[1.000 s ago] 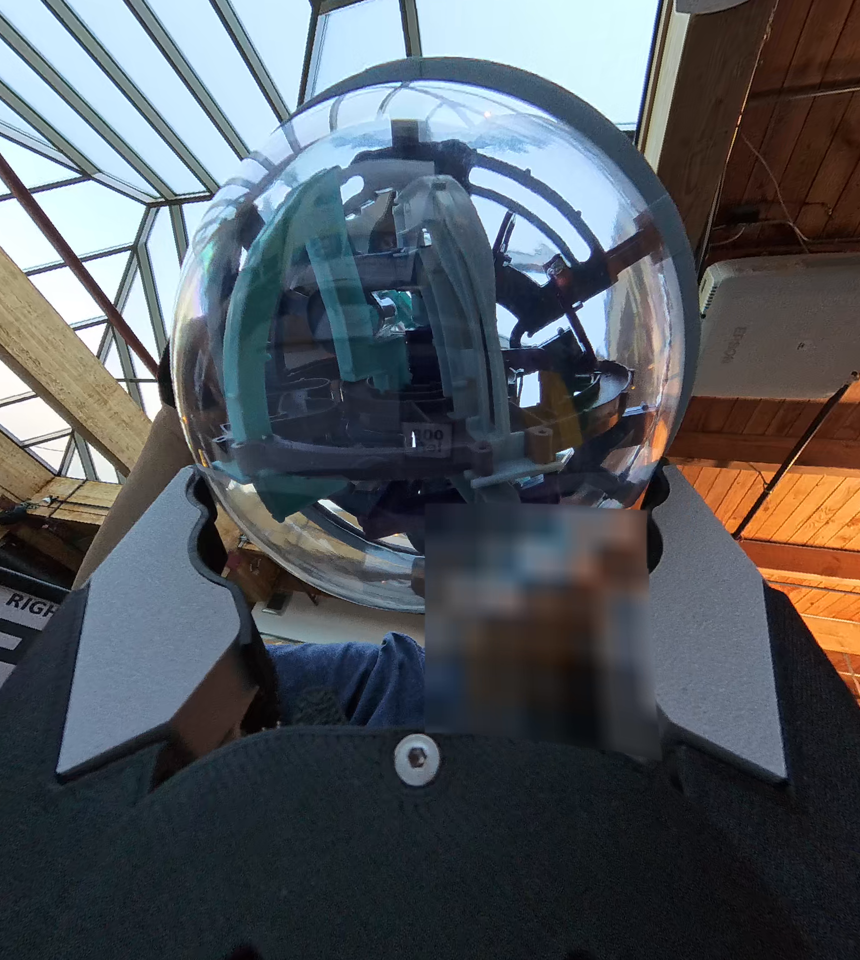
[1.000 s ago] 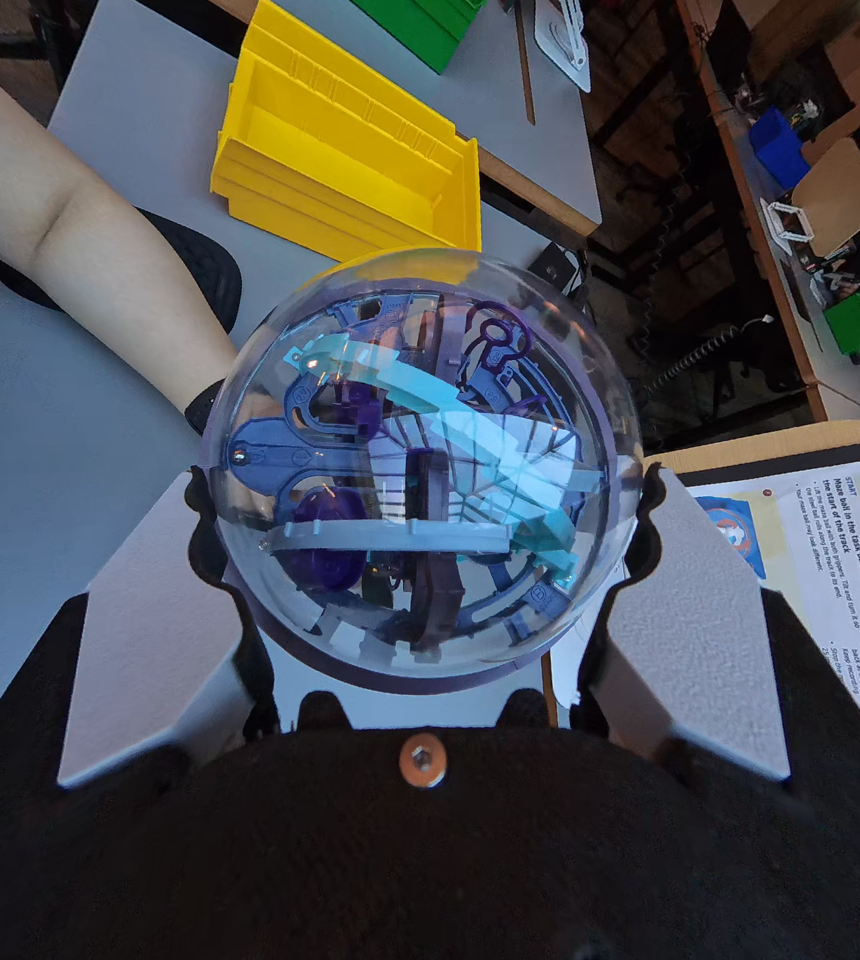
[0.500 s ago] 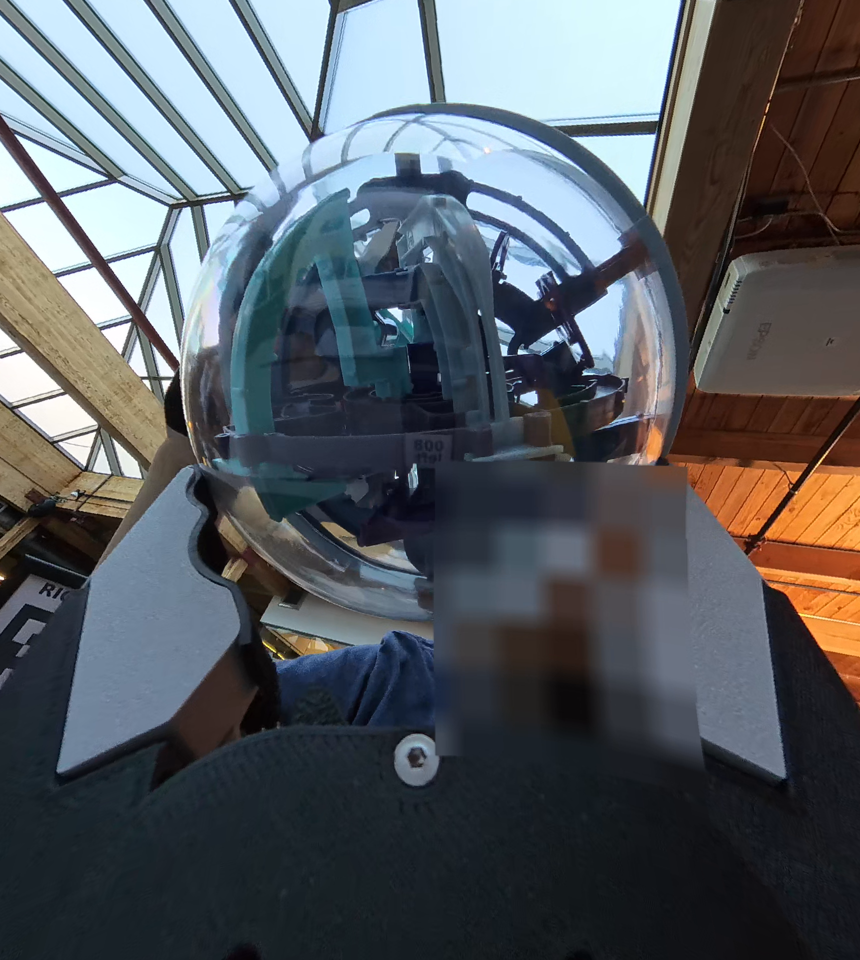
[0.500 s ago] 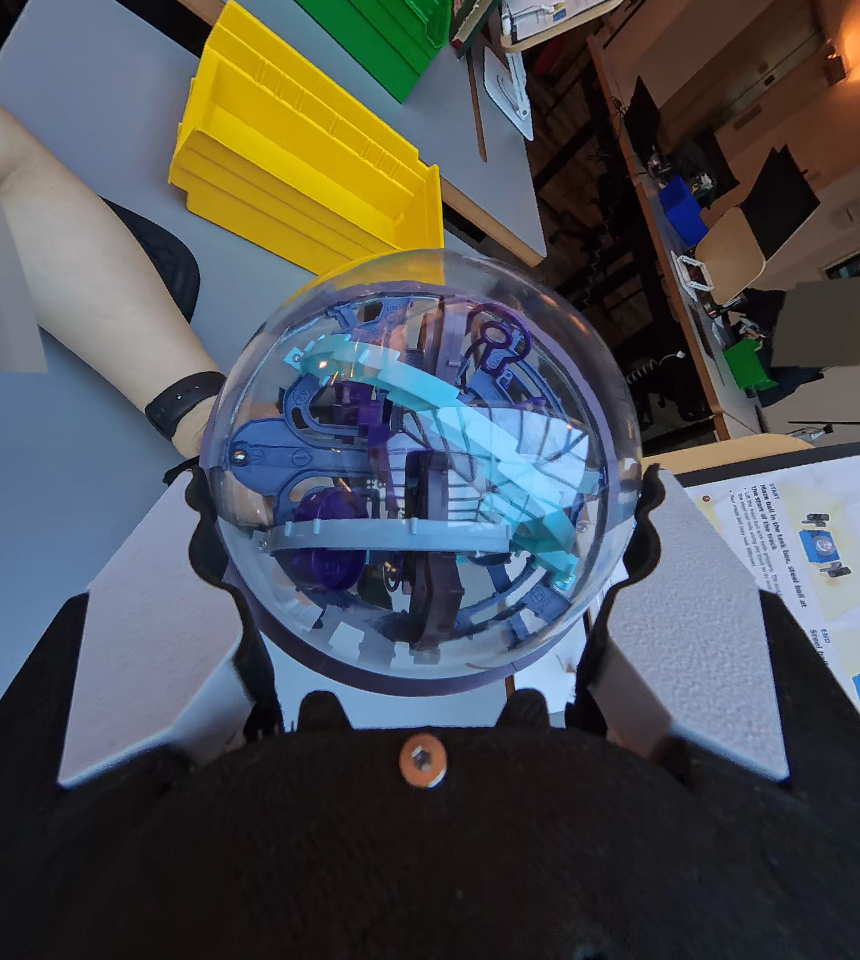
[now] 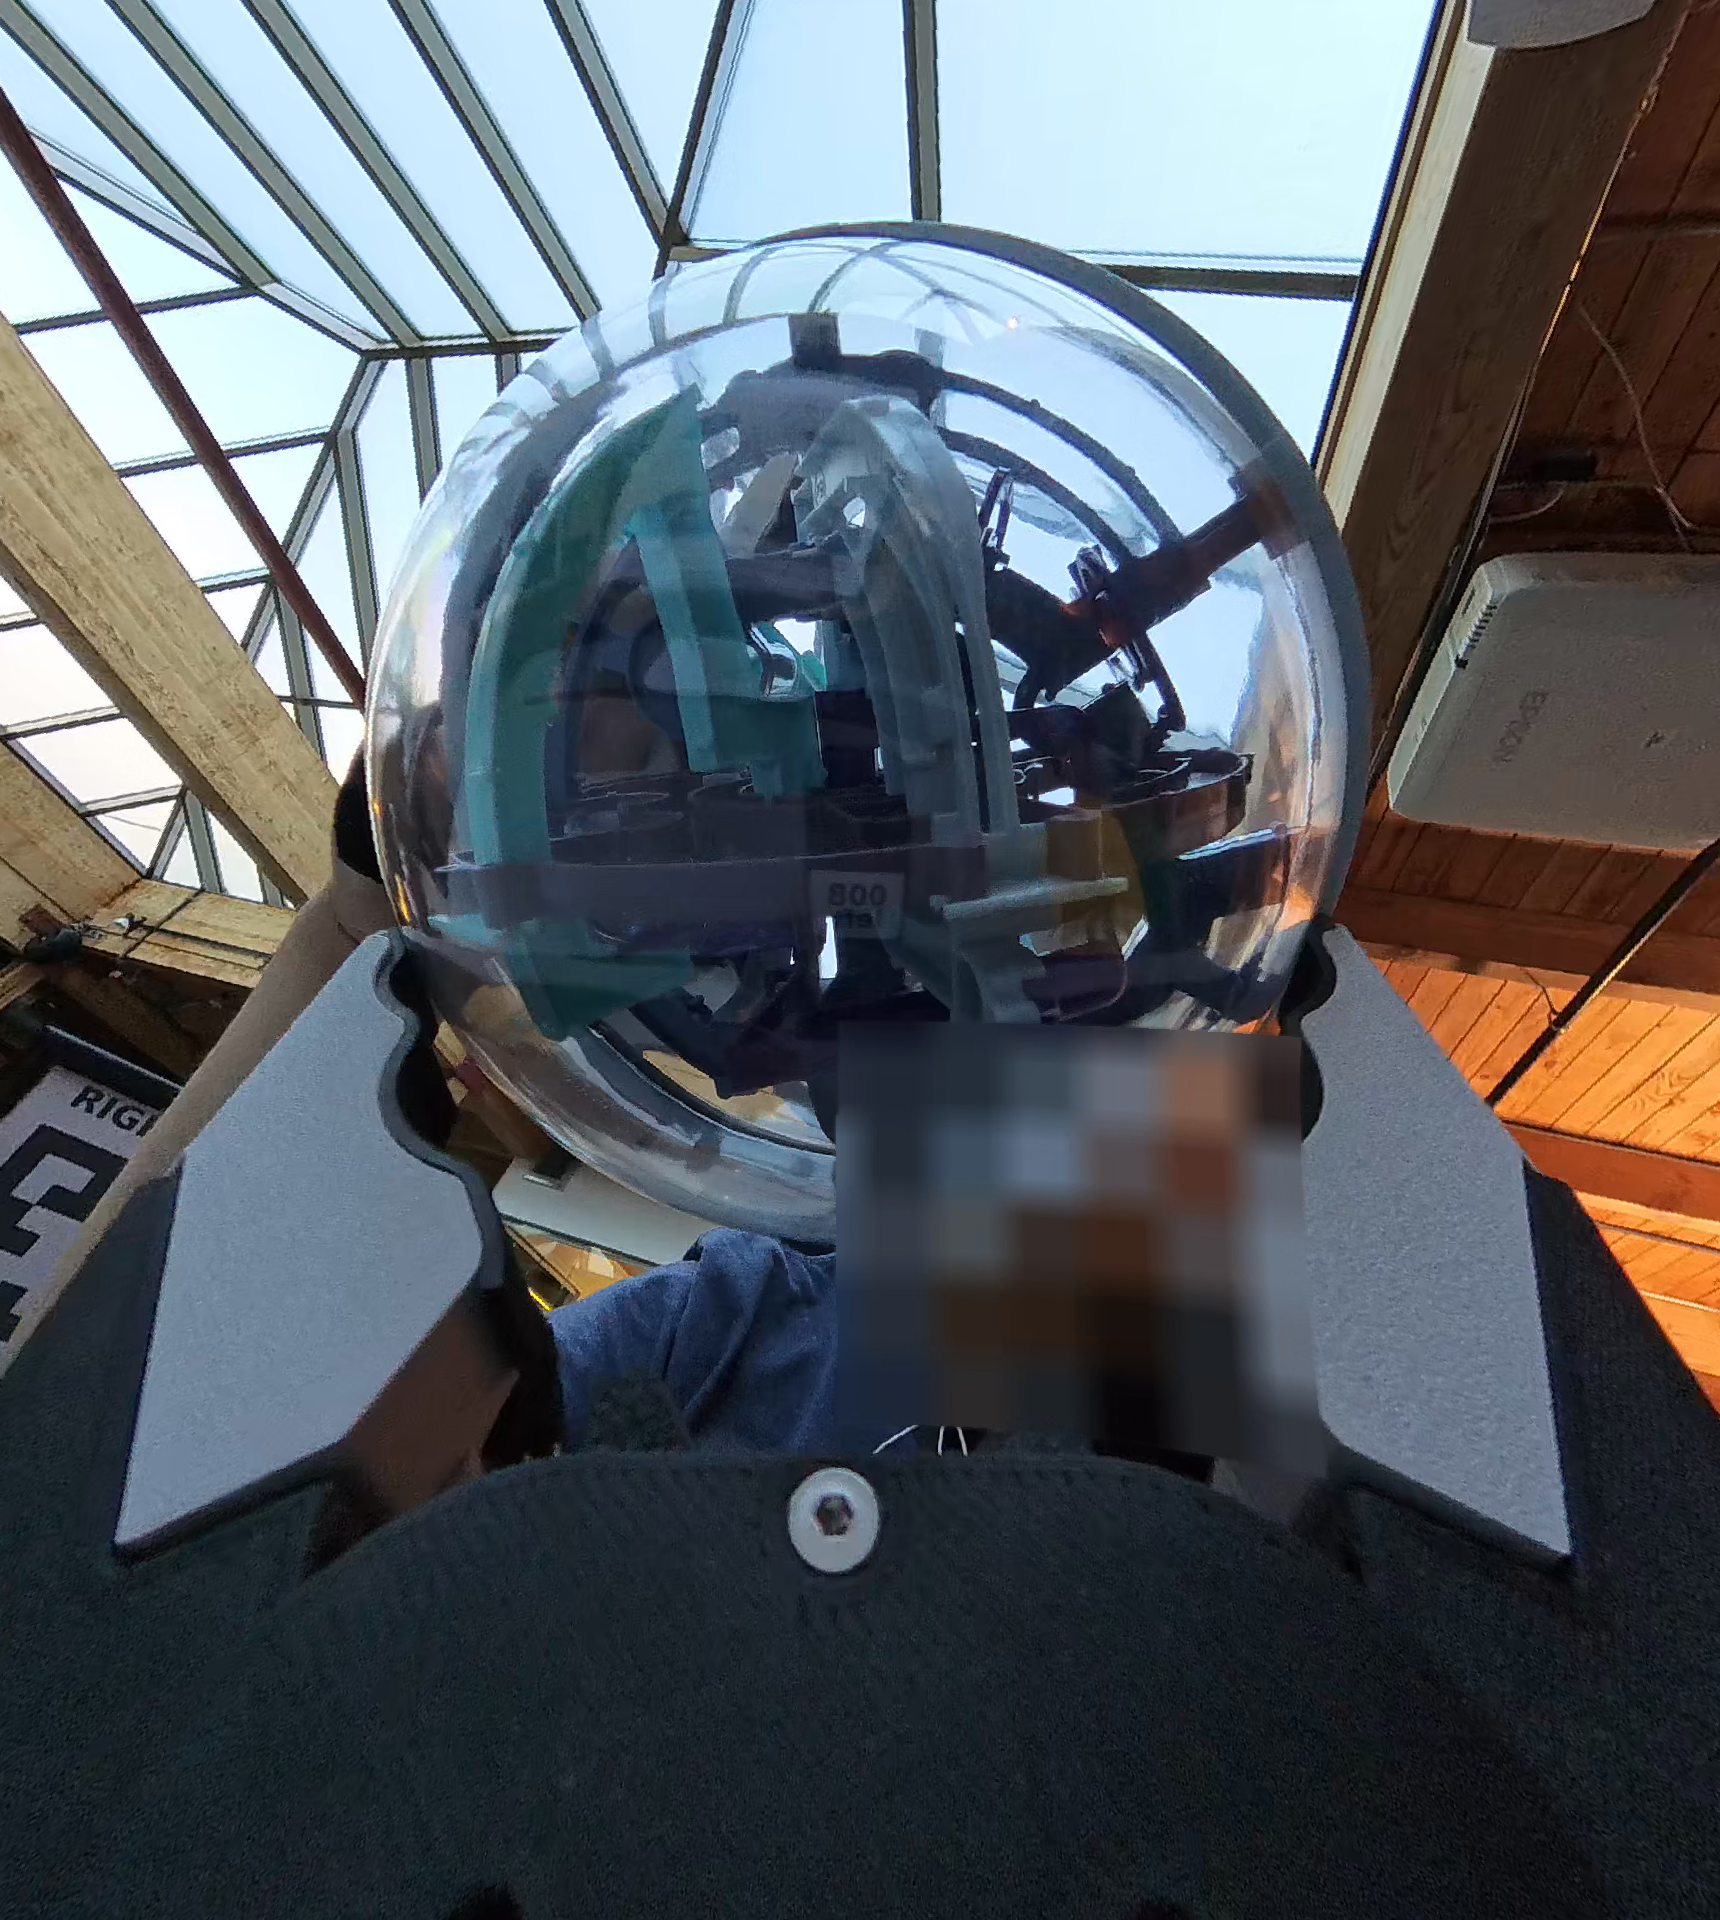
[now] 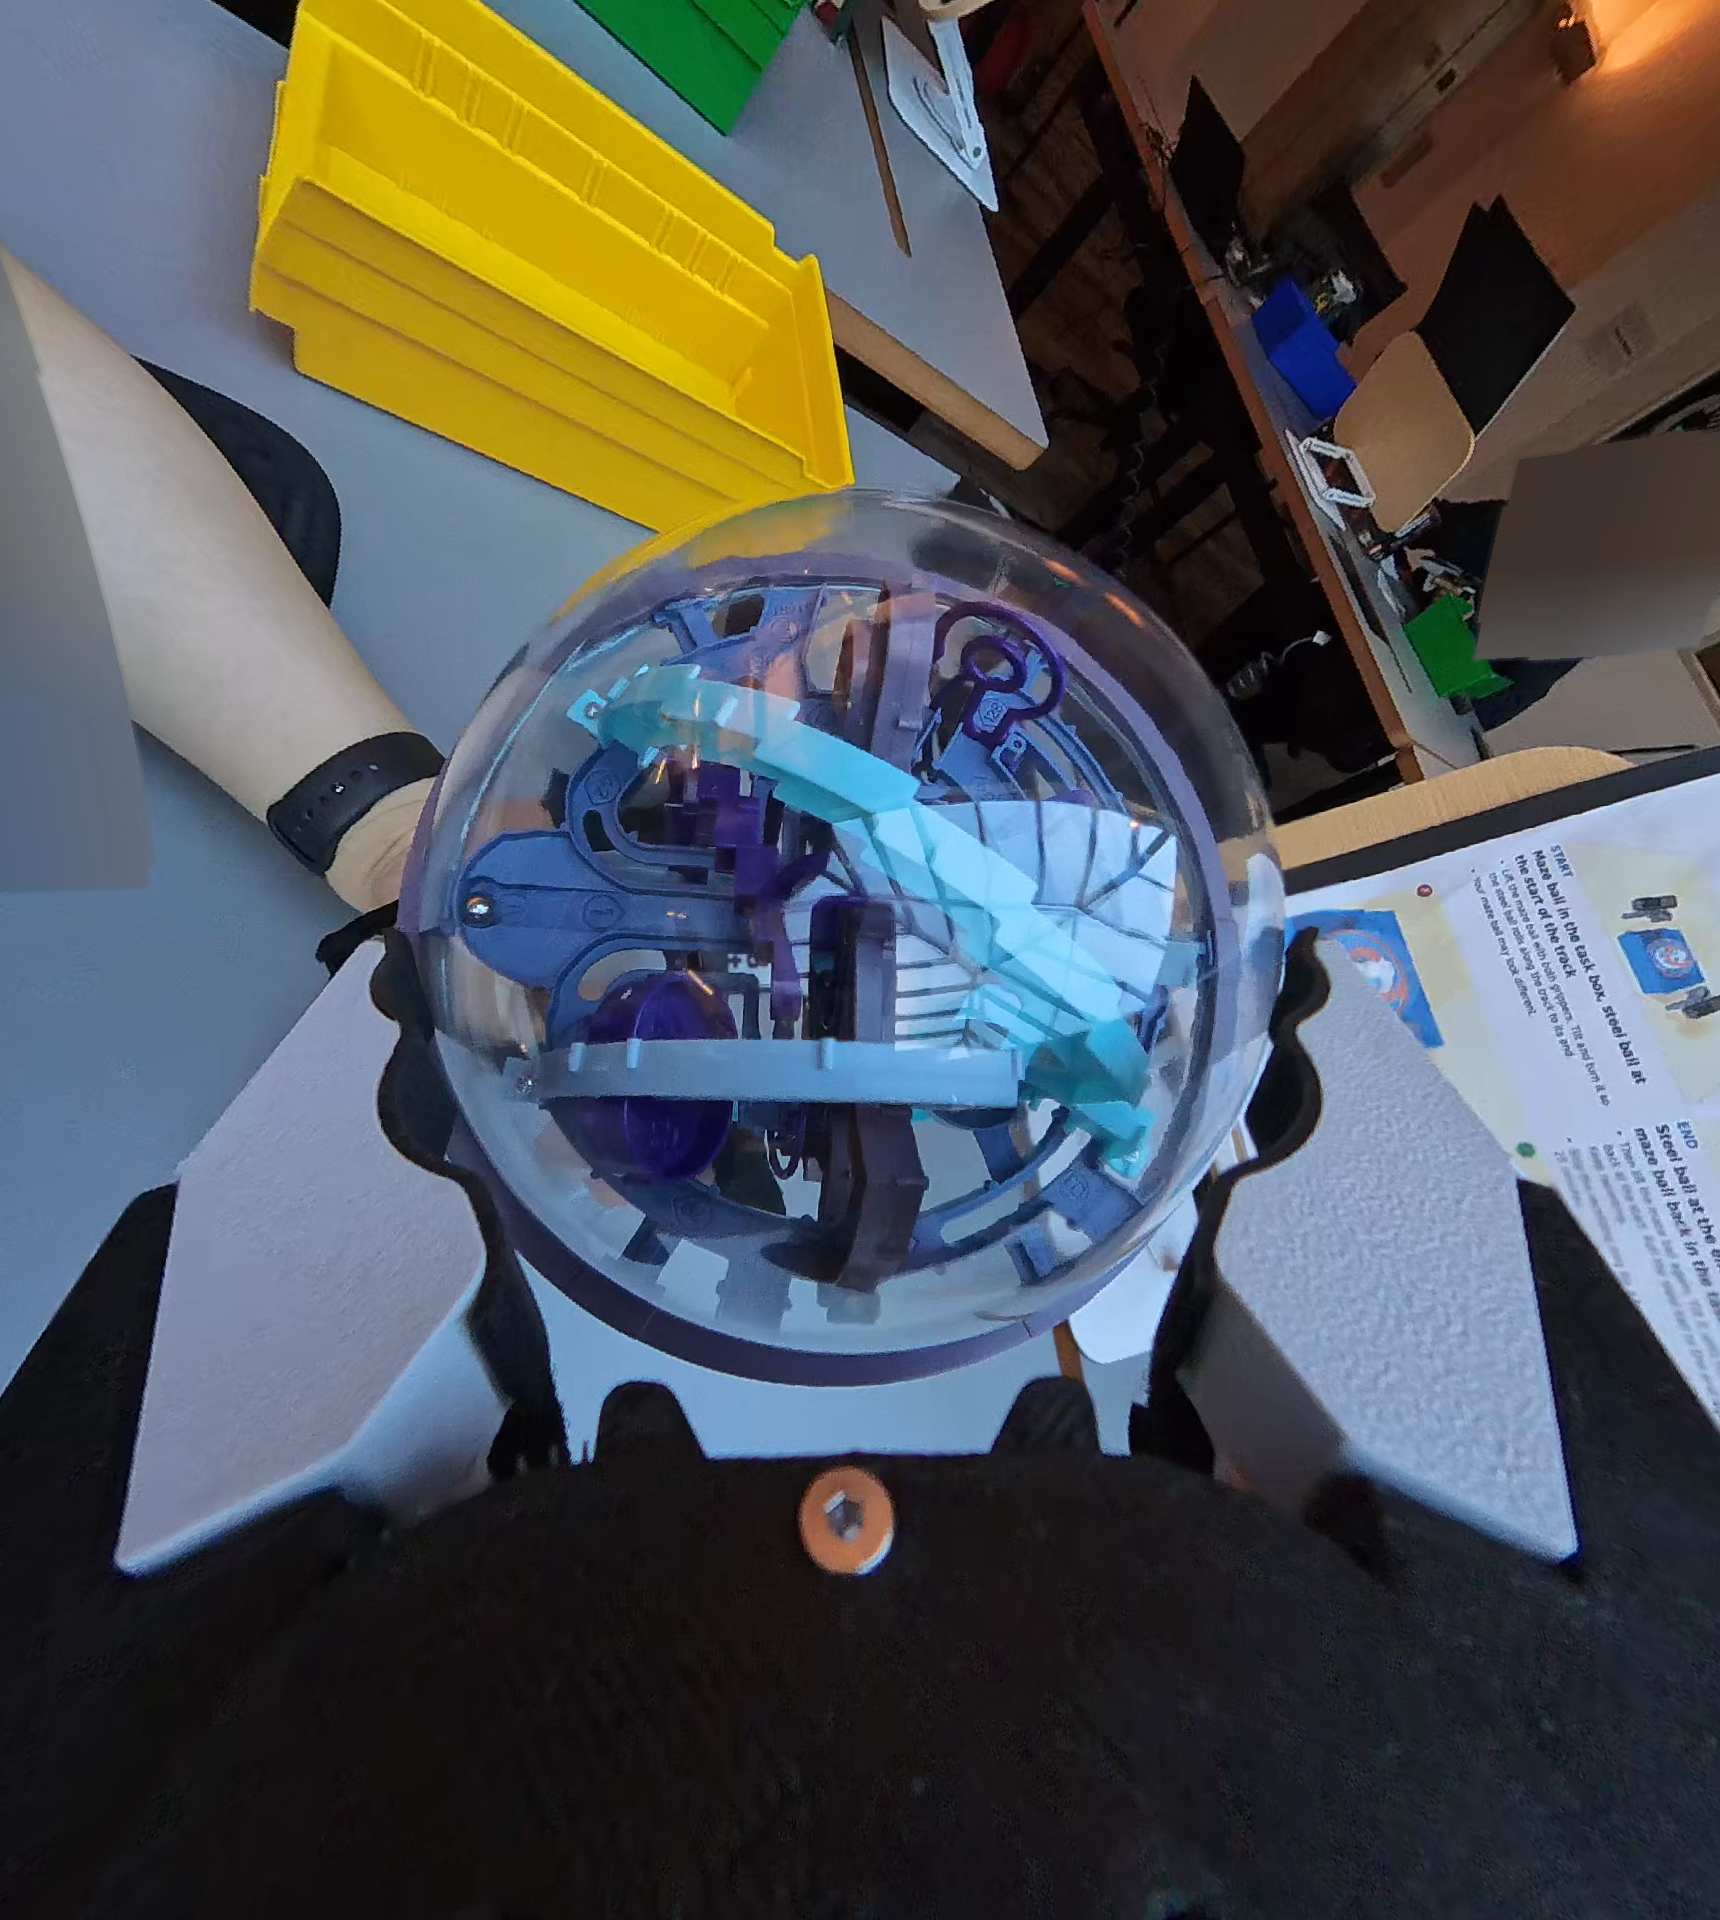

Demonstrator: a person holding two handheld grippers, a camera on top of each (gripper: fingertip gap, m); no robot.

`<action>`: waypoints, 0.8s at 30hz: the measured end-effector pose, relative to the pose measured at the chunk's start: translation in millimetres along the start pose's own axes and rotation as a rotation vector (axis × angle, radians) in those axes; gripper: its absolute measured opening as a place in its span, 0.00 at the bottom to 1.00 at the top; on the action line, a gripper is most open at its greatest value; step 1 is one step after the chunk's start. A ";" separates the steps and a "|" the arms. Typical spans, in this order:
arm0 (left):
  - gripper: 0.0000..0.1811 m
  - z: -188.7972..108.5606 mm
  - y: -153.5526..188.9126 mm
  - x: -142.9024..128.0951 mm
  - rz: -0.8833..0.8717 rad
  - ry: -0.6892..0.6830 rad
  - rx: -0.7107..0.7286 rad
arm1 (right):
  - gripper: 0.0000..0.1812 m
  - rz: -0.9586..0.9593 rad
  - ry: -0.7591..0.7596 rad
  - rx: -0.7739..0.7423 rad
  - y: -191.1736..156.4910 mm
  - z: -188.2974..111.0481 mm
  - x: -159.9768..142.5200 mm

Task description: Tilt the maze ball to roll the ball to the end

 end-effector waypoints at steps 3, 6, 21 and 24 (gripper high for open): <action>0.86 -1.9 -4.2 -5.0 -0.025 0.000 -0.001 | 0.86 0.036 -0.021 0.010 -1.0 -2.1 -5.7; 0.86 -2.0 -7.2 -10.7 -0.067 0.013 -0.014 | 0.87 0.098 -0.022 0.035 -1.8 -5.0 -8.3; 0.86 -1.1 -21.1 -25.3 -0.157 0.116 -0.020 | 0.86 0.237 -0.042 0.097 -2.9 -15.9 -21.5; 0.86 -1.9 -22.6 -27.5 -0.160 0.131 -0.020 | 0.86 0.247 -0.048 0.107 -3.8 -16.5 -23.8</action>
Point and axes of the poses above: each gripper's, where its closed fingertips meet, z out along the fingers, x out of its top, y = z × x across the jaws, the point moved 1 cm from there along -z, back along the fingers, and after that the axes turned 13 degrees about z, right-handed, at the moved point
